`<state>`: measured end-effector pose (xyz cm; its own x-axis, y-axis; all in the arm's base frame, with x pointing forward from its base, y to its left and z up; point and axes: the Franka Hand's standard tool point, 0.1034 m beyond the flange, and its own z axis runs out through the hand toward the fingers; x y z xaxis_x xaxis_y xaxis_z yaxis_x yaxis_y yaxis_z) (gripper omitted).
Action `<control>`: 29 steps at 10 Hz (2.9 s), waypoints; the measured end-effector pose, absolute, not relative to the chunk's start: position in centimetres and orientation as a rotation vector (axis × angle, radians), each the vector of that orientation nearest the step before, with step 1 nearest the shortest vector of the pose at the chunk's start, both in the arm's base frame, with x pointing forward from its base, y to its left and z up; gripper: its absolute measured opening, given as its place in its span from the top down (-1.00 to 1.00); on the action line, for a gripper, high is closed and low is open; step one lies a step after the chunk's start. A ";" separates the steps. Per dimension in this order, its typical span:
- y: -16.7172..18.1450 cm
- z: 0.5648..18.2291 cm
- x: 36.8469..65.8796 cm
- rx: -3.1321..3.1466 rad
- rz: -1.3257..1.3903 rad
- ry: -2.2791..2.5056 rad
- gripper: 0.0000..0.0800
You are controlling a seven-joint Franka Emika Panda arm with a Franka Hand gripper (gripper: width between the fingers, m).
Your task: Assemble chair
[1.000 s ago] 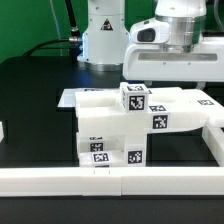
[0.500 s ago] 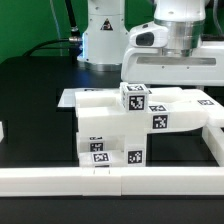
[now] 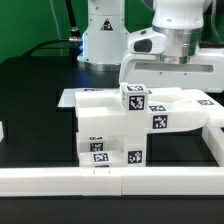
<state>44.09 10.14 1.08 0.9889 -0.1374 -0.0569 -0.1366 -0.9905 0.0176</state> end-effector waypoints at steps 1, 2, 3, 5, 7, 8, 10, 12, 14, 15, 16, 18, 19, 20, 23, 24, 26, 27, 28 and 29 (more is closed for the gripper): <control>10.1 0.9 44.0 3.117 -0.096 -0.214 -0.62; 10.1 0.8 44.0 3.116 -0.097 -0.214 -0.62; 10.1 0.8 44.0 3.116 -0.097 -0.214 -0.62; 10.1 0.8 44.0 3.116 -0.098 -0.214 -0.01; 10.1 0.8 44.0 3.116 -0.097 -0.215 0.29; 10.0 0.8 44.0 3.116 -0.097 -0.216 0.29; 10.0 0.8 44.0 3.116 -0.097 -0.218 0.29; 10.0 1.2 44.2 3.119 -0.097 -0.215 0.29; 9.9 2.8 44.6 3.132 -0.103 -0.204 0.29; 9.8 4.2 44.8 3.138 -0.136 -0.155 0.29; 9.2 6.2 45.5 3.157 -0.144 -0.154 0.28; 7.7 9.2 46.6 3.188 -0.133 -0.172 0.28; 7.1 10.1 47.4 3.196 -0.128 -0.186 0.28; 7.2 9.7 47.2 3.192 -0.120 -0.182 0.28; 7.2 9.6 47.2 3.191 -0.124 -0.181 0.28; 6.8 9.9 47.4 3.191 -0.134 -0.125 0.28; 4.3 12.0 50.1 3.194 -0.121 -0.034 0.28; 3.3 12.3 51.2 3.196 -0.124 0.002 0.28; 2.9 12.3 51.6 3.194 -0.132 -0.003 0.28; 3.3 12.0 51.3 3.187 -0.142 0.008 0.28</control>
Offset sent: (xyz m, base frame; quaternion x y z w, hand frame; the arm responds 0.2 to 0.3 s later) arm 0.0013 0.0009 -0.0023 -0.0005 -0.0001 0.0026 1.0000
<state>51.31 3.30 12.04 0.9961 0.0071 -0.0885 0.0029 -0.9988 -0.0482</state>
